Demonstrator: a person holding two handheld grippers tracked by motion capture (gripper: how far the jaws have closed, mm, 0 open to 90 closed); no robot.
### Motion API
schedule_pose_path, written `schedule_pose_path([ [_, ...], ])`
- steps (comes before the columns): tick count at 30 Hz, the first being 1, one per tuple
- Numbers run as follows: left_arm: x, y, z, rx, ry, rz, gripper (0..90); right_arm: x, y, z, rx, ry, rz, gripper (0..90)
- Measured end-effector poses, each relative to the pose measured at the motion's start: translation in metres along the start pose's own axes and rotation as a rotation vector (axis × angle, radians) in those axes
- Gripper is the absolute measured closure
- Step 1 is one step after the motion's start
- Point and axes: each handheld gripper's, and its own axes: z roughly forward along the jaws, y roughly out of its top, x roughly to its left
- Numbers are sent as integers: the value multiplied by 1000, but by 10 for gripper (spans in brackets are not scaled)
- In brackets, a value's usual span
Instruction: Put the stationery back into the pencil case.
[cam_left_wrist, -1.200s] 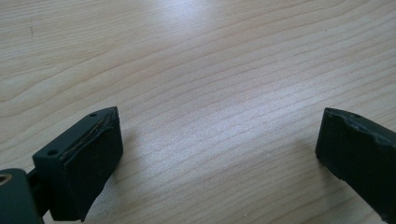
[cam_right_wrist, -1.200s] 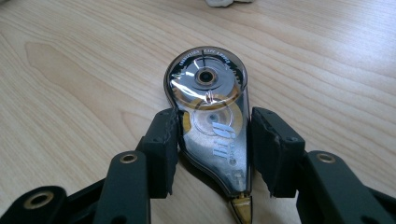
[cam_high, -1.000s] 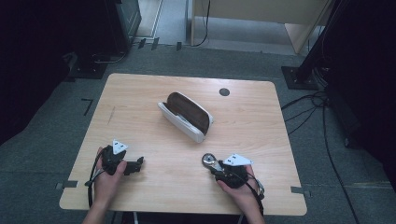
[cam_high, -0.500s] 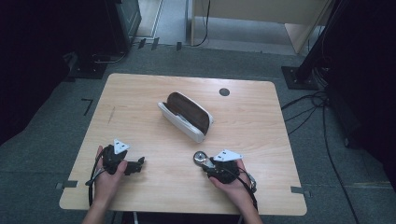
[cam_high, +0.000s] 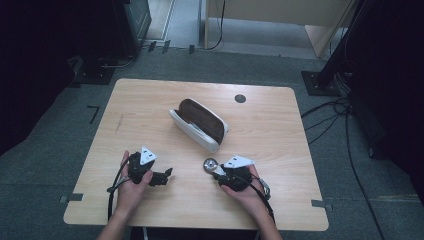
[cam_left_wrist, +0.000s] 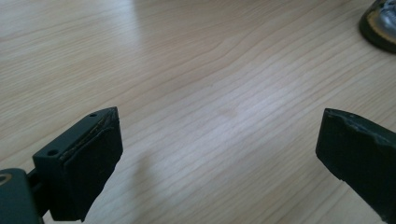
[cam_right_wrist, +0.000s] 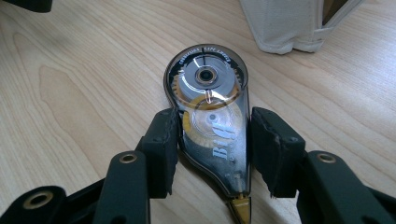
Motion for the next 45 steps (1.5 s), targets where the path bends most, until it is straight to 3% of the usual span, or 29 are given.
schedule_pose_path([
  [9,-15,12,12,-47,-22,18,9,-5,-5,-6,-3,16,-13,503],
  [15,-28,12,12,-94,-81,48,13,-9,-14,-14,-26,33,-5,576],
  [22,-30,8,20,-43,-113,72,13,-11,-15,-14,-33,47,-1,676],
  [29,-35,8,25,-26,-132,118,13,-12,-14,-13,-29,64,9,799],
  [35,-36,9,25,-21,-132,126,13,-12,-14,-12,-30,68,8,820],
  [42,-38,9,26,-21,-146,148,13,-10,-12,-11,-30,120,32,822],
  [45,-39,9,25,-33,-188,171,13,-8,-11,-10,-34,130,33,822],
])
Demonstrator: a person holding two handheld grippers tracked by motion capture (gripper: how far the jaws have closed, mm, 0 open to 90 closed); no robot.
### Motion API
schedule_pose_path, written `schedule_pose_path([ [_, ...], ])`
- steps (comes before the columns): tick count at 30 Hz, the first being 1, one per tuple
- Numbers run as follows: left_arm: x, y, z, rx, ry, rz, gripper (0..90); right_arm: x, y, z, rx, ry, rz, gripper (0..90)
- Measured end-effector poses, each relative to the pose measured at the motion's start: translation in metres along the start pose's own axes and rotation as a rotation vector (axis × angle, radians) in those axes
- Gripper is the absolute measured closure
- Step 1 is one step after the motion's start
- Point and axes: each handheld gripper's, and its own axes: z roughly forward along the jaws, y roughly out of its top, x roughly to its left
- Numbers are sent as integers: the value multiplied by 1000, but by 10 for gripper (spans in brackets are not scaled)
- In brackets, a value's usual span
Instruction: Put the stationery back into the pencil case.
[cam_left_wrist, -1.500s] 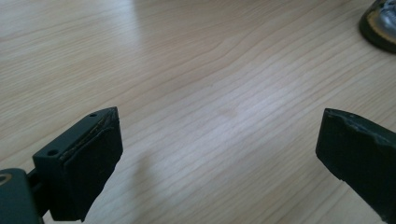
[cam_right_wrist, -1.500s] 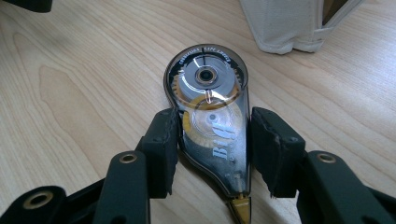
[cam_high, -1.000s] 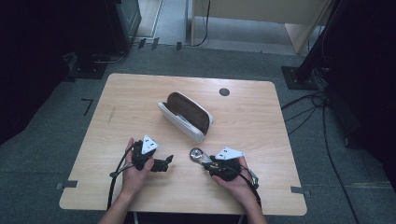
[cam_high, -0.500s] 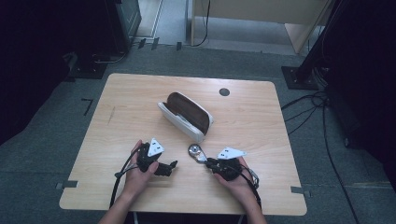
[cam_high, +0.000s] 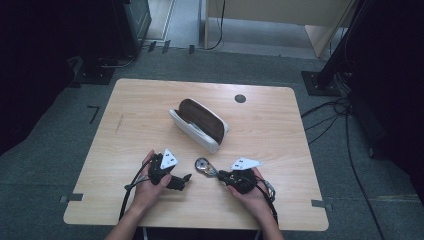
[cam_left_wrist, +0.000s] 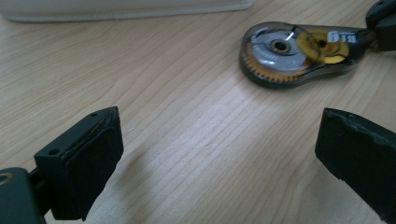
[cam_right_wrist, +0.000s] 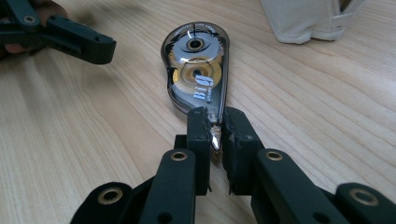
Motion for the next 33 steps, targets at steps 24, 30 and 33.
schedule_pose_path([
  [24,-15,6,11,58,-84,158,135,14,9,4,-2,55,2,822],
  [30,-15,6,12,54,-108,169,147,18,12,6,-1,69,0,822],
  [33,-15,6,12,53,-122,178,157,20,13,6,-2,78,7,822],
])
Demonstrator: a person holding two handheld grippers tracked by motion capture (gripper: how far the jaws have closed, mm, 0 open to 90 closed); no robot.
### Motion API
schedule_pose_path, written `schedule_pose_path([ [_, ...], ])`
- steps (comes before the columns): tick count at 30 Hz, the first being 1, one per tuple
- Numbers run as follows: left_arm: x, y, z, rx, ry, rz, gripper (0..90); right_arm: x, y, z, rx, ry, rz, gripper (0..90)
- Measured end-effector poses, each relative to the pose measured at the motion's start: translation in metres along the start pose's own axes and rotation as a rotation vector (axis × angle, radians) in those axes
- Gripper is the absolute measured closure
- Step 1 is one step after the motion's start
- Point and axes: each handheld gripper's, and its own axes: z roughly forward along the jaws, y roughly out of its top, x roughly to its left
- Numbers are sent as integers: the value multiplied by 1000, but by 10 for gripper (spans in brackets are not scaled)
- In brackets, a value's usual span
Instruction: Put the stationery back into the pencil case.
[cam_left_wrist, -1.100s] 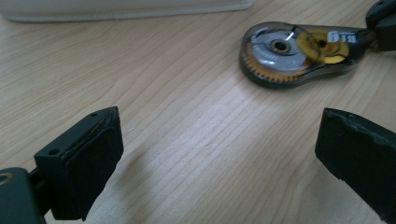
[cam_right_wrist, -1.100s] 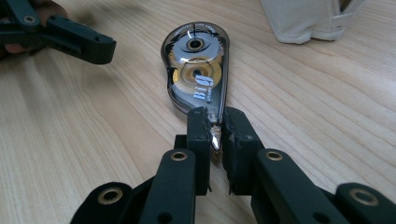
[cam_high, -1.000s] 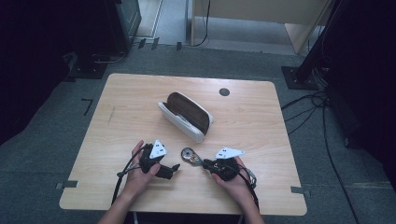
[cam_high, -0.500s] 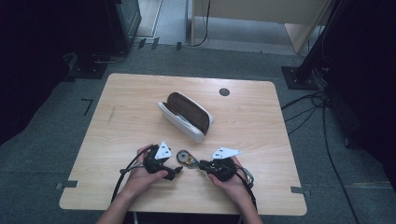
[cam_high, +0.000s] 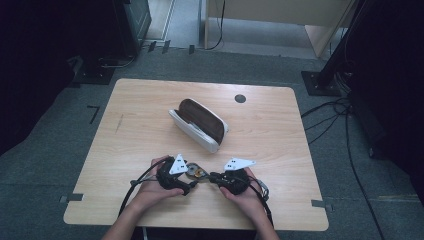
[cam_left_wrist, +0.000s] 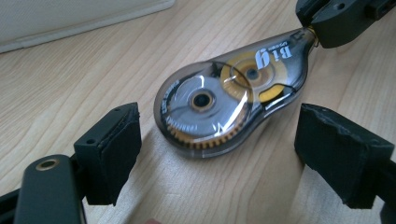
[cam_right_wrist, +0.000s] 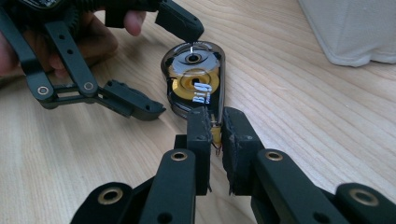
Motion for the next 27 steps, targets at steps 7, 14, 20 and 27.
schedule_pose_path([
  [7,-1,-1,0,-14,-22,14,207,3,3,0,-18,21,2,822],
  [14,0,-1,-1,-16,-22,1,260,3,3,-2,-34,23,12,822],
  [20,0,-1,-1,-24,-25,1,320,1,4,-5,-52,27,25,814],
  [27,0,-2,-3,-40,-27,14,467,0,5,-8,-82,46,31,767],
])
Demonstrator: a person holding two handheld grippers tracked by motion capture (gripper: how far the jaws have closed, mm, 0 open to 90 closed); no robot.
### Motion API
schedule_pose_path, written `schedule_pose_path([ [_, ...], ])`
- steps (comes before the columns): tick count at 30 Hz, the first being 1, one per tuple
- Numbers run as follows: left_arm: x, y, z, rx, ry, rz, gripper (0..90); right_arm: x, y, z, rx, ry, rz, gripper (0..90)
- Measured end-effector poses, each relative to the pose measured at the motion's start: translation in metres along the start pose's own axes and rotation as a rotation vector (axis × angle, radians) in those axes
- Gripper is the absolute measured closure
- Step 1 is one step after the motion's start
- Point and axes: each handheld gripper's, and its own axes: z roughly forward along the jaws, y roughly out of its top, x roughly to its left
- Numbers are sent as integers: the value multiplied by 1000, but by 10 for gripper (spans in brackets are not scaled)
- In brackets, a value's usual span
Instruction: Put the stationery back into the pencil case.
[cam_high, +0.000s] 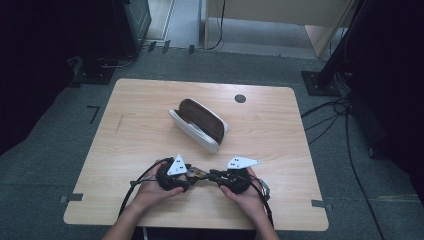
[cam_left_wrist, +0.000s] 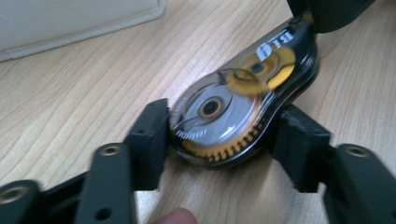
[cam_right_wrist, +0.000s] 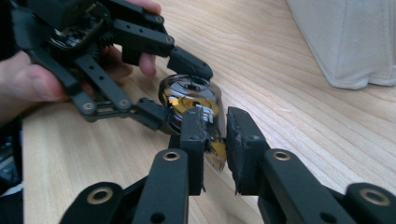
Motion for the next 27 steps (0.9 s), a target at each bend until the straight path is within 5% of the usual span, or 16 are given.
schedule_pose_path([
  [18,-3,1,0,-11,-17,40,584,-18,-7,1,9,77,41,677],
  [27,0,1,1,-5,-43,20,574,-16,-12,11,75,32,3,682],
])
